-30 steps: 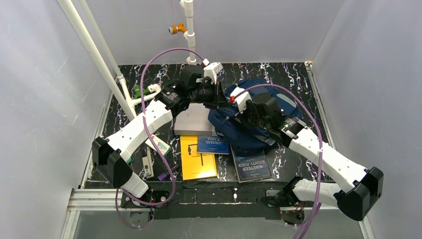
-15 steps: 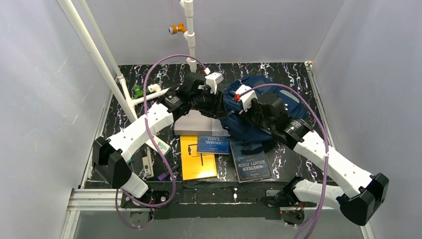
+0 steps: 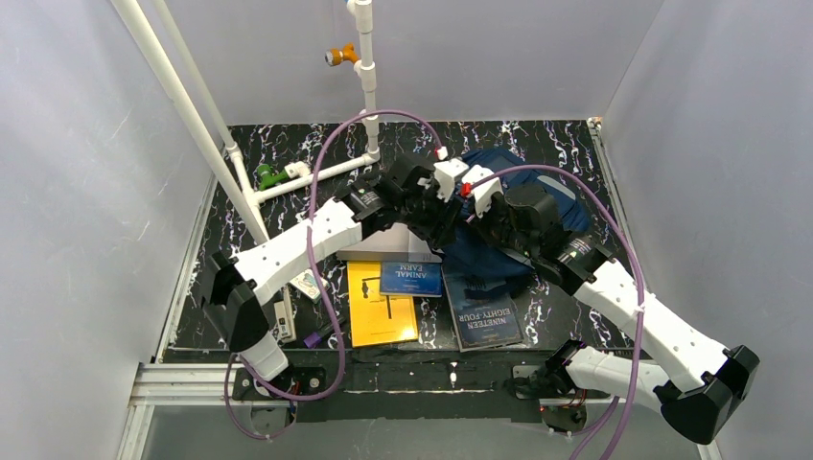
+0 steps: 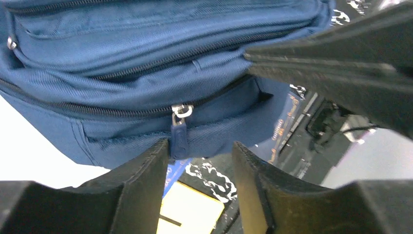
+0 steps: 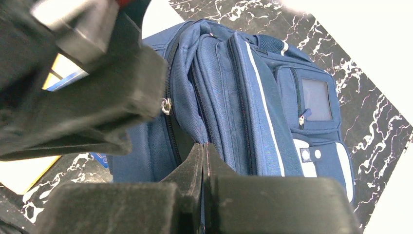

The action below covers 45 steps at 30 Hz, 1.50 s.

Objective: Pack the student bag
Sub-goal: Unzip the student bag at the center of the board.

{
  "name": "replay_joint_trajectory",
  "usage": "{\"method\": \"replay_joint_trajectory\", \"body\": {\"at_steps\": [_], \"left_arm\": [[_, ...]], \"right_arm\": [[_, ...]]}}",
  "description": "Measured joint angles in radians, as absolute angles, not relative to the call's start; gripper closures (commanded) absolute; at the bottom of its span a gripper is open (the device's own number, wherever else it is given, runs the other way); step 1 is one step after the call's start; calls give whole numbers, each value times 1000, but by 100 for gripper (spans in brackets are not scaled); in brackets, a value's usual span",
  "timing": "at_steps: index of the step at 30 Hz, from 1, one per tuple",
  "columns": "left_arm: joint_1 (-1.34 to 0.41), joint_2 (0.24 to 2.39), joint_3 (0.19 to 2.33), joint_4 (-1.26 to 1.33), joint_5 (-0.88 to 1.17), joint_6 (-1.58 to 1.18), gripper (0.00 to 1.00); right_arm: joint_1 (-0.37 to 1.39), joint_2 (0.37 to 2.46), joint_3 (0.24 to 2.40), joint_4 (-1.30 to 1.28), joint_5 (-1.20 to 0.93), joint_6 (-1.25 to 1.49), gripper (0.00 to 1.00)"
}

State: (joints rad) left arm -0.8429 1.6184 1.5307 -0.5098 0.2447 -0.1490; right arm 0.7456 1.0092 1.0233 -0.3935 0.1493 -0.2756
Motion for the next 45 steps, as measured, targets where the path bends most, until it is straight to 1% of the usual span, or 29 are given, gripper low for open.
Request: {"method": "replay_joint_trajectory", "body": {"at_steps": [4,7,10,17,20,26,31,32,34,35,37,38,39,41,43,45], "left_arm": [[-867,1673,1564,-514,161,-144,74],[-868,1684,1572,-518,99,-149,85],[-870,1683,1572,-517,47,-162,100],[-878,1683,1580,-548,-130,-168,100],[-862,1683,1597,-561,-175,-183,100],[-757,1683,1605,-563,-136,-221,100],[-709,1659,1577,-539,-45,-217,100],[-704,1641,1552,-518,-6,-219,100],[-695,1612,1508,-484,75,-241,100],[-691,1602,1488,-466,119,-261,100],[-690,1595,1463,-442,180,-294,100],[-691,1595,1455,-436,201,-308,100],[-694,1595,1447,-429,218,-323,100],[-702,1596,1441,-419,244,-348,100],[-714,1596,1441,-406,267,-366,100],[-728,1597,1441,-391,289,-380,100]], "right_arm": [[746,1009,1023,-400,149,-266,99],[746,1009,1023,-402,148,-265,99],[746,1006,1019,-397,148,-263,99],[746,945,961,-358,153,-258,99],[748,928,938,-324,168,-258,99],[754,828,852,-248,244,-258,99],[754,795,851,-231,323,-266,99],[754,795,848,-231,342,-268,96],[754,797,839,-251,381,-274,80],[754,803,840,-270,392,-275,75],[752,820,842,-314,400,-280,41],[751,833,847,-353,396,-280,32],[751,844,853,-385,389,-279,26],[746,865,873,-473,345,-293,19],[744,875,896,-534,312,-308,14],[742,876,921,-576,302,-319,13]]}}
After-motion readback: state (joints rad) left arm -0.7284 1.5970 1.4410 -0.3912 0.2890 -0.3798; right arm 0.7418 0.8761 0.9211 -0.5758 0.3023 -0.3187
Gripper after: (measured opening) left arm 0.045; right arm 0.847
